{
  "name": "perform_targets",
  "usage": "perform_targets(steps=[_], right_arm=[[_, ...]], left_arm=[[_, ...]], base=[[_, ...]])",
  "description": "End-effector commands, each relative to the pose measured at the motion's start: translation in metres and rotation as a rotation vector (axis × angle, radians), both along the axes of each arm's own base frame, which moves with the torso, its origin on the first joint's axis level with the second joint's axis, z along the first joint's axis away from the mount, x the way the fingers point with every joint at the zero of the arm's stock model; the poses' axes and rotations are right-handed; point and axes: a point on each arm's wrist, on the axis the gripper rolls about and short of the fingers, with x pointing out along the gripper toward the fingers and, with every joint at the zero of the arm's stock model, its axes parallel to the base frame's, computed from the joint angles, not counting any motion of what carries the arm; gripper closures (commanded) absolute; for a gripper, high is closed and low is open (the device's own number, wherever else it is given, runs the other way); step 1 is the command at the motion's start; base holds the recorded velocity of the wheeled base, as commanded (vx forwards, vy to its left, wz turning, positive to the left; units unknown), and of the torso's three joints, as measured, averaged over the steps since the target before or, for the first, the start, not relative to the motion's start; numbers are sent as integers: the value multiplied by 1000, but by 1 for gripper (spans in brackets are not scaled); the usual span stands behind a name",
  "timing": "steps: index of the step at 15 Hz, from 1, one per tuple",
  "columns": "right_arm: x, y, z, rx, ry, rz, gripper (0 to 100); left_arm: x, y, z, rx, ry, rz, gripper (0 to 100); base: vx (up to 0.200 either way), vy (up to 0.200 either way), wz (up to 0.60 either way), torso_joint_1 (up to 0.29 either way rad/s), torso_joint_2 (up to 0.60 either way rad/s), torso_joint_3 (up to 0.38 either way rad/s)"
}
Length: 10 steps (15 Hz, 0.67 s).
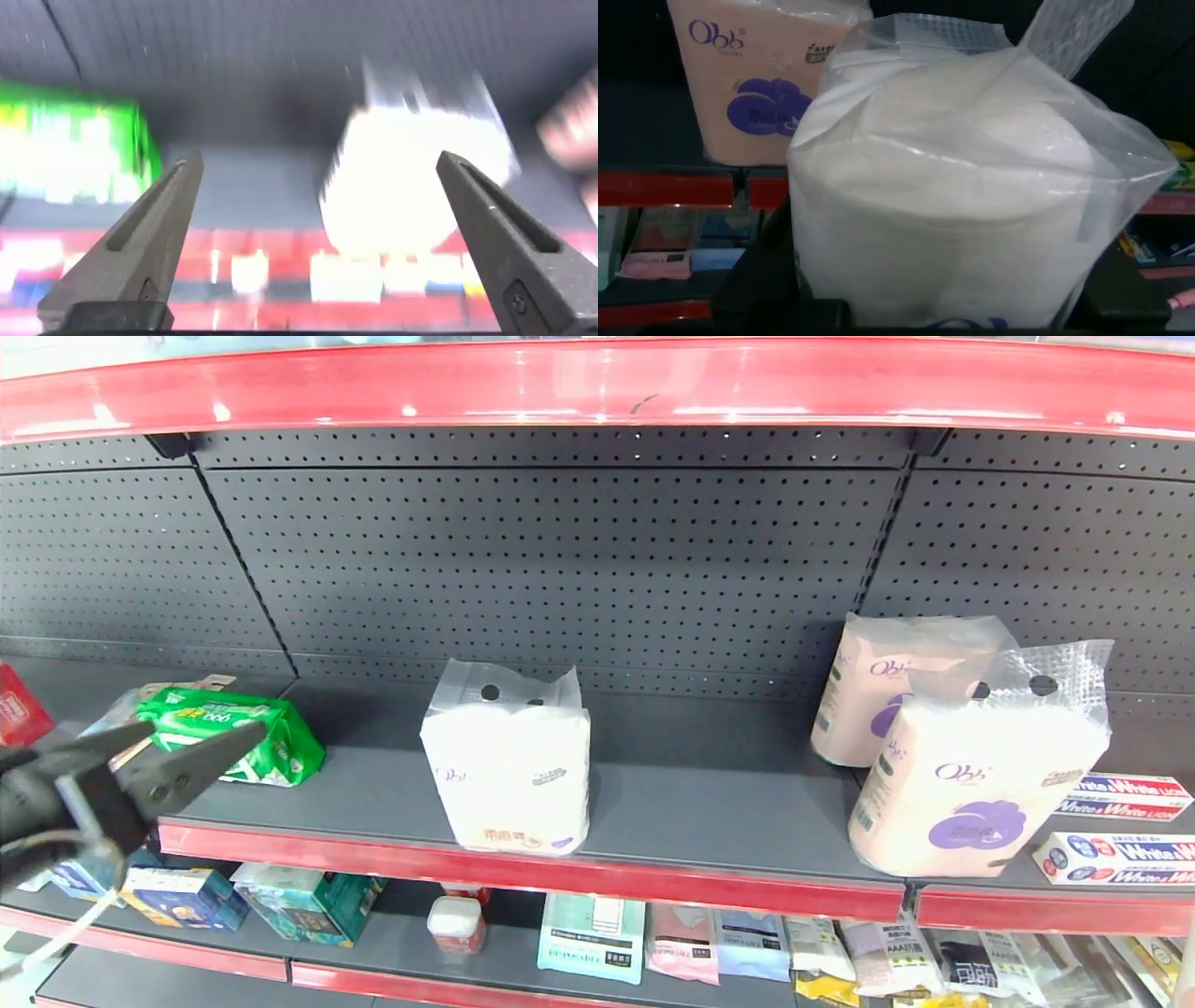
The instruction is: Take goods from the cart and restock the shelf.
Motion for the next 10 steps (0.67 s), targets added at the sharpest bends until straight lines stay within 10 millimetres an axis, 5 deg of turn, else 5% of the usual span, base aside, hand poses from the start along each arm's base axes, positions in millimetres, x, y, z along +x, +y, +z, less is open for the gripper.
perform_targets(steps=[1,4,6,8,10], right_arm=[[-2,1,10,-9,-37,55,100],[1,3,32,-17,-68,230,100],[11,3,67,31,-102,342,100],[17,5,74,68,-86,514,100],[31,9,93,95,-67,683,100]], left_arm=[[-119,13,-36,54,-21,-117,0],[-134,17,-71,71,-30,-58,0],[-141,19,-96,139,-13,-36,0],[-145,20,-120,214,-33,-46,0],[-144,21,-119,232,-22,-1,0]], base=[[0,0,0,0,0,0],[0,0,0,0,0,0],[0,0,0,0,0,0],[0,0,0,0,0,0],[0,0,0,0,0,0]])
